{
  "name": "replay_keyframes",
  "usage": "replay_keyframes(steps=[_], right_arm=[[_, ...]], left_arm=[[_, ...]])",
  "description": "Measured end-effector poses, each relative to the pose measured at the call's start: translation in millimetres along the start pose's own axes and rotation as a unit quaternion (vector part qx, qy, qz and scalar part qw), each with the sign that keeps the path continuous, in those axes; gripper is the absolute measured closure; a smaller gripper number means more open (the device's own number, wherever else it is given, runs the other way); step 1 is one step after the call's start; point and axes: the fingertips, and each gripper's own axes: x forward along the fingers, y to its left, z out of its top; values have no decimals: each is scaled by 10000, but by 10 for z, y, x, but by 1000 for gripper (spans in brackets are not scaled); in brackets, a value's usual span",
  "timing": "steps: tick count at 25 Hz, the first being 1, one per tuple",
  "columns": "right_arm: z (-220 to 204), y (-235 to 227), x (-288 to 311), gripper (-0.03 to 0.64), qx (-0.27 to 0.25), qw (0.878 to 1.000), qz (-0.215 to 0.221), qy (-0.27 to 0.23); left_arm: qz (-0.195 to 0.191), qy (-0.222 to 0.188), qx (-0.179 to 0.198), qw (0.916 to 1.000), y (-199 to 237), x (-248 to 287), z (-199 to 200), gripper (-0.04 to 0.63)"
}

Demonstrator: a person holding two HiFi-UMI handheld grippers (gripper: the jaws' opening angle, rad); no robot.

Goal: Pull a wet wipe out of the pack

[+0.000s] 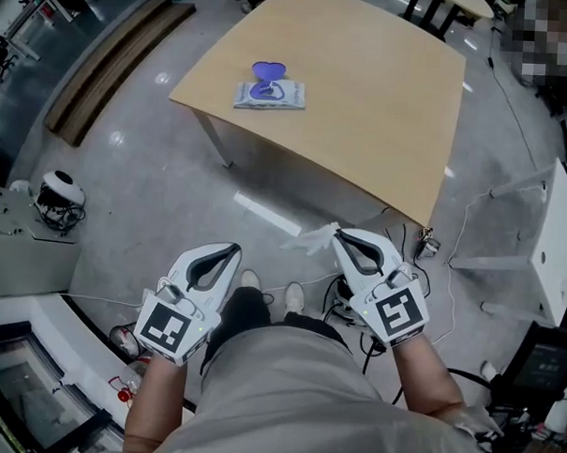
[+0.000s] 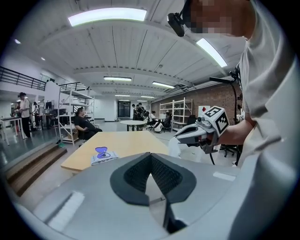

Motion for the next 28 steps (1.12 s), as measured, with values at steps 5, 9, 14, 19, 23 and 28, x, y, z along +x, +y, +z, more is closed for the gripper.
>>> replay_keyframes(steps=[5,9,14,19,23,28], right_arm=[[-110,146,-160,609,56,10000,25,-37],[-99,416,-415,609,63,9999,-60,-61],[-60,856,-673,609,64,9997,-228,-48],[22,1483,-827,609,86,9993,-366,-12],[80,1985,-853,609,143,9991,-386,26],[130,2637,-1053,609,29,9993,-357,-61]], left_arm=[[-31,70,-44,10000,-176,-90,-114,589],[-217,12,70,9997,-416,-265,-91,589],[-488,-137,150,9986,-644,-614,-140,589],[-652,-210,190,9975,-784,-1219,-252,589],[-750,-165,113,9970,-805,-1697,-472,589],[-856,-155,106,9961,-1045,-2270,-711,589]])
